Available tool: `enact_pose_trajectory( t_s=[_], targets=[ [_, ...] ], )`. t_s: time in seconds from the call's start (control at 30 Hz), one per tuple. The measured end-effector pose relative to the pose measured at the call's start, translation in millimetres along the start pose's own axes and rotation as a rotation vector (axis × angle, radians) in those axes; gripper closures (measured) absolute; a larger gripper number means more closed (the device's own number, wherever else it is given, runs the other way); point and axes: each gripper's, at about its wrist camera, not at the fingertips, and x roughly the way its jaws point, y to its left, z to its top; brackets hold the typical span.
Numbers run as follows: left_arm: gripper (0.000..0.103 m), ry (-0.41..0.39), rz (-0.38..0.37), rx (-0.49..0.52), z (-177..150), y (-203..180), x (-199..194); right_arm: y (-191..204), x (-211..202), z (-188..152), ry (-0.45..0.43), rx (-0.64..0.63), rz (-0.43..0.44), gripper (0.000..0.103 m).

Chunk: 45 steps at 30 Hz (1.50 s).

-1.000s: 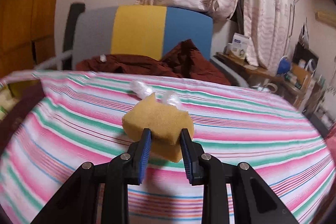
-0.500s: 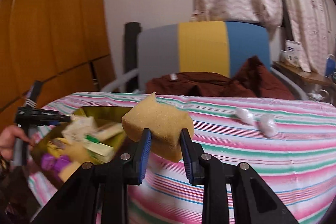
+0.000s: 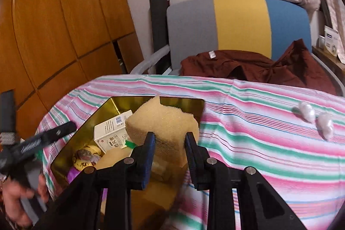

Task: Organize objects
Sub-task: 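Carry the crackers over the gold tray with the left tool while the right carries the sponge, then release the crackers into the tray with the left tool while the right releases the sponge, then move the right tool to a plastic-wrapped bundle and grasp it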

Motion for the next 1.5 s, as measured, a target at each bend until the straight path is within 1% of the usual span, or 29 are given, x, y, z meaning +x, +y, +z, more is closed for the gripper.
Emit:
enact_pose_trajectory(
  t_s=[0.17, 0.23, 0.3, 0.33, 0.37, 0.43, 0.53, 0.67, 0.77, 0.9, 1.1, 1.2, 1.33, 1.43, 1.5],
  targets=[
    [0.0, 0.028, -0.014, -0.032, -4.7, 1.7, -0.5, 15.8, 22.9, 6.8, 0.025, -0.086, -0.092, 0.073],
    [0.0, 0.025, -0.012, -0.035, -5.9, 0.3, -2.7, 18.3, 32.6, 8.0, 0.043, -0.102, -0.105, 0.071],
    [0.0, 0.024, -0.01, -0.034, -6.5, -1.5, -4.2, 19.7, 35.8, 8.3, 0.059, -0.113, -0.12, 0.066],
    [0.0, 0.023, -0.012, -0.036, -6.5, -1.7, -5.2, 19.9, 33.9, 7.8, 0.053, -0.119, -0.138, 0.06],
    [0.0, 0.023, -0.014, -0.039, -6.3, -2.0, -5.9, 19.8, 30.5, 7.0, 0.04, -0.121, -0.146, 0.057],
    [0.0, 0.021, -0.015, -0.045, -6.1, -2.9, -7.4, 17.5, 21.3, 5.8, 0.017, -0.106, -0.149, 0.056],
    [0.0, 0.018, -0.015, -0.057, -6.5, -3.8, -10.2, 9.7, 10.4, 4.4, 0.001, -0.059, -0.122, 0.056],
    [0.0, 0.039, -0.027, -0.055, -10.0, -10.8, -9.8, -0.6, 0.4, 0.3, -0.011, -0.003, -0.117, 0.056],
    [0.0, 0.054, -0.035, -0.026, -15.3, -21.3, -9.9, -11.6, -5.2, -5.5, -0.007, 0.04, -0.114, 0.056],
    [0.0, 0.063, -0.059, 0.031, -23.8, -39.7, -11.7, -27.7, -12.2, -13.8, -0.003, 0.075, -0.135, 0.056],
    [0.0, 0.088, -0.152, 0.105, -37.8, -67.7, -14.8, -59.7, -23.3, -29.6, 0.01, 0.132, -0.192, 0.056],
    [0.0, 0.116, -0.2, 0.144, -46.3, -84.4, -16.5, -77.1, -26.9, -38.7, 0.025, 0.165, -0.221, 0.056],
    [0.0, 0.118, -0.25, 0.198, -56.9, -104.6, -24.2, -98.1, -30.2, -51.6, 0.056, 0.191, -0.282, 0.056],
    [0.0, 0.122, -0.286, 0.245, -65.0, -118.4, -31.3, -117.9, -34.0, -59.7, 0.09, 0.233, -0.364, 0.056],
    [0.0, 0.127, -0.305, 0.269, -71.8, -126.6, -34.7, -129.5, -38.1, -64.0, 0.099, 0.256, -0.396, 0.056]
  ],
)
